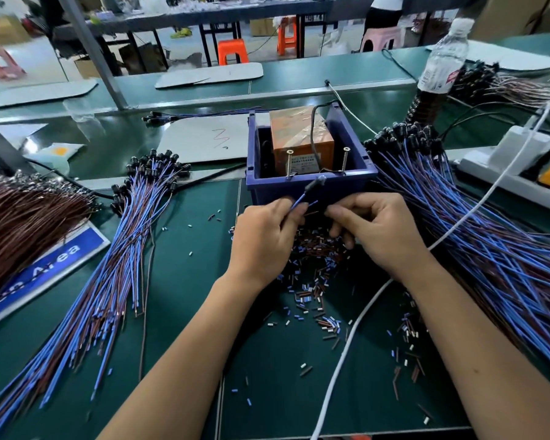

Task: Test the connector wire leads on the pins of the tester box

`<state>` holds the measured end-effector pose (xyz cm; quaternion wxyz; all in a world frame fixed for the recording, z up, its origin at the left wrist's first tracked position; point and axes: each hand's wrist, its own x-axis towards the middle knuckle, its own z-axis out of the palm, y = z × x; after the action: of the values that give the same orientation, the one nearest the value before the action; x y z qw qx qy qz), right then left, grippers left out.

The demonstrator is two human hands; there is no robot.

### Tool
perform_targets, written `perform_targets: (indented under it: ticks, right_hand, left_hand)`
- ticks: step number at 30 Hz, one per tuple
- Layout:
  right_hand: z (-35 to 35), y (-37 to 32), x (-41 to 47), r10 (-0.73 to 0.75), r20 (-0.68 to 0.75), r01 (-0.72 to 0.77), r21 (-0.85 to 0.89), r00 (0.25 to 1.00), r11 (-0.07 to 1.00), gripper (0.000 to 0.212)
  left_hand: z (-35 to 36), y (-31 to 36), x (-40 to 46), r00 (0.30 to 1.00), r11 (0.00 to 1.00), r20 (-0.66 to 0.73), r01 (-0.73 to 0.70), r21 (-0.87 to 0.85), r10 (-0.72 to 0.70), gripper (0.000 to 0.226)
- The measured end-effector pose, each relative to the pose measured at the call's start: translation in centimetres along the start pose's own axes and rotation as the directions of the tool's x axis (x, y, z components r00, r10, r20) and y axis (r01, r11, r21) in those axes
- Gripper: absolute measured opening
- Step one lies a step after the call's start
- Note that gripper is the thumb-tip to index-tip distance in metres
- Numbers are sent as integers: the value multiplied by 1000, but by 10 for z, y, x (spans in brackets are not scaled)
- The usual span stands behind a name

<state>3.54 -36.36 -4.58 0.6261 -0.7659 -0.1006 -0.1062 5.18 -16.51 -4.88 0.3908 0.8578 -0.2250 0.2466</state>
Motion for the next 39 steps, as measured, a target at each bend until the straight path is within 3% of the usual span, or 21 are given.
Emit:
perform_targets:
  ticks: [6,13,22,31,35,39]
  right_hand:
    - [7,0,-3,-6,-21,6,26,1000,1000,15]
    - [7,-1,-3,-37,14,37,13,999,999,15]
    - [12,-8,-6,-95,-60,100,76,994,992,17]
    - [16,-6,-6,-87,-79,97,134,993,986,19]
    - [3,-2,-3,-70,-213,118,220,975,968,19]
    - [3,-2,-4,-133,-192,154,97,972,983,6]
  left_hand:
    - [5,-4,-2,994,988,89,74,-137,-62,38]
    - [4,0,-2,988,980,157,22,-196,10,35]
    - [-3,15,0,996,981,26,-83,-176,89,40]
    - [0,18,-2,997,980,-15,-83,-179,81,38]
    - [-2,13,-1,998,965,-56,-9,-264,-6,37]
    - [-1,12,-2,990,933,-103,59,-355,-101,36]
